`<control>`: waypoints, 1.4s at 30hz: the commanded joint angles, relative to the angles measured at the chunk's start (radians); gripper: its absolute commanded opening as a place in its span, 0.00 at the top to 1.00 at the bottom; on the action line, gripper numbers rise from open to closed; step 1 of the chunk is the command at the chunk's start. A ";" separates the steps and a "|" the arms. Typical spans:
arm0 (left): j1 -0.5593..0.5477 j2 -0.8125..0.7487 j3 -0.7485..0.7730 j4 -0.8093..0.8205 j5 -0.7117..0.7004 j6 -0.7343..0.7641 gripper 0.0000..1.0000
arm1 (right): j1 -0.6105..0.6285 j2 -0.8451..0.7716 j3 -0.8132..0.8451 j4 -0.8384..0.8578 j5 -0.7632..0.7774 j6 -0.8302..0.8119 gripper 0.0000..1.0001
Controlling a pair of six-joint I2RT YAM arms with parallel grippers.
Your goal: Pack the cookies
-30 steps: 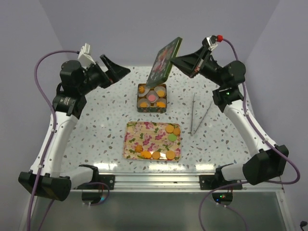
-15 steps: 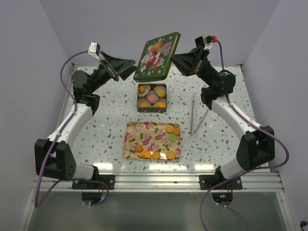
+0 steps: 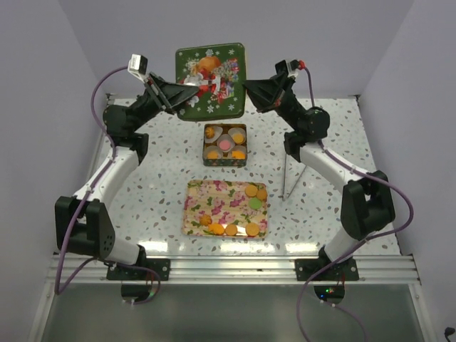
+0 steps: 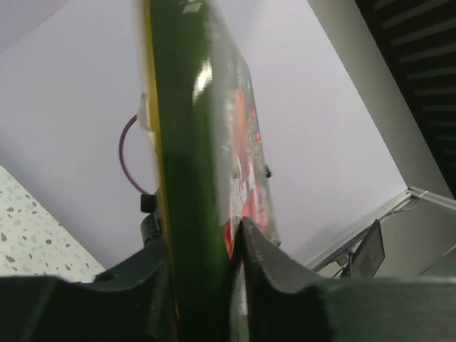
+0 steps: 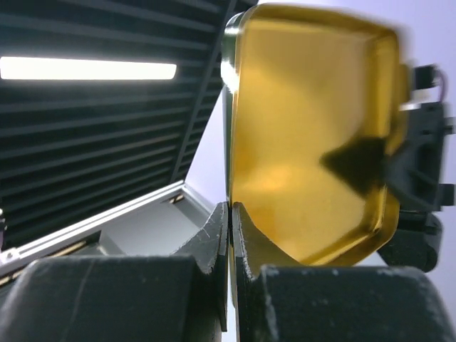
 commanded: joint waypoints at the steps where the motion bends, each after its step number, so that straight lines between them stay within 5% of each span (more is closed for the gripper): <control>1: 0.007 -0.014 0.037 0.139 0.039 -0.031 0.70 | -0.009 0.019 -0.033 0.256 0.009 0.155 1.00; 6: 0.027 -0.017 0.040 0.129 0.046 -0.030 0.93 | -0.025 -0.021 -0.047 0.103 -0.135 0.082 0.98; 8: 0.027 -0.018 0.040 0.103 0.046 -0.013 1.00 | -0.026 -0.053 -0.047 -0.100 -0.190 -0.041 0.79; 9: 0.027 -0.020 0.040 0.093 0.046 -0.007 1.00 | -0.025 -0.070 -0.044 -0.180 -0.225 -0.094 0.56; 12: 0.027 -0.020 0.034 0.073 0.036 0.002 1.00 | -0.026 -0.145 -0.026 -0.525 -0.253 -0.328 0.32; 15: 0.027 -0.018 0.022 0.070 0.018 0.003 1.00 | -0.025 -0.190 0.000 -0.785 -0.263 -0.506 0.25; 22: 0.027 -0.029 0.004 -0.015 -0.026 0.048 1.00 | -0.023 -0.266 0.019 -1.162 -0.184 -0.771 0.25; 36: 0.027 -0.101 -0.124 -0.123 -0.082 0.090 1.00 | 0.010 -0.266 0.045 -1.144 -0.082 -0.762 0.33; 42: 0.025 -0.129 -0.145 -0.166 -0.076 0.105 1.00 | 0.021 -0.257 0.059 -1.141 -0.059 -0.761 0.52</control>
